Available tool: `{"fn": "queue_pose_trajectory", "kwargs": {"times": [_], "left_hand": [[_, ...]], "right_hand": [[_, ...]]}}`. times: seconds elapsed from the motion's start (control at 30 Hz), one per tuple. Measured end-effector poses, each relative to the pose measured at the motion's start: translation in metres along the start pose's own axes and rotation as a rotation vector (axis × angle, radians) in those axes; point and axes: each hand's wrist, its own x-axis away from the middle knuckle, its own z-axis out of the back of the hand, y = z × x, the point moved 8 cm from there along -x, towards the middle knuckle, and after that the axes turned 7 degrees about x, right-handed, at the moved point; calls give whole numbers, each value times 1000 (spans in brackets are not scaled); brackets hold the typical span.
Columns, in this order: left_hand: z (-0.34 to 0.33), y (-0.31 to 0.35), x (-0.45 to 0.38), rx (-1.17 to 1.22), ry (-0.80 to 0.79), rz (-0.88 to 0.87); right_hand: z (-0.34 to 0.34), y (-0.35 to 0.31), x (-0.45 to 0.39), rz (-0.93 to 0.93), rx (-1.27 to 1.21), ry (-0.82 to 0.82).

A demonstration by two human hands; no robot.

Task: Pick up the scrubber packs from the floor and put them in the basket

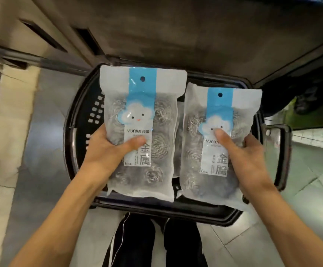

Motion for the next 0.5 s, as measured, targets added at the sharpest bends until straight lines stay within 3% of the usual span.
{"fn": "queue_pose_trajectory", "kwargs": {"times": [0.2,0.4,0.5], "left_hand": [[-7,-16,-9,7,-69,36],[-3,-25,-19,55,-80,67],[0,-28,-23,58,-74,72]], "right_hand": [[-18,42,-43,-27,62,-4],[-32,81,-87,-115,446,87],[-31,76,-89,-33,641,178]]}}
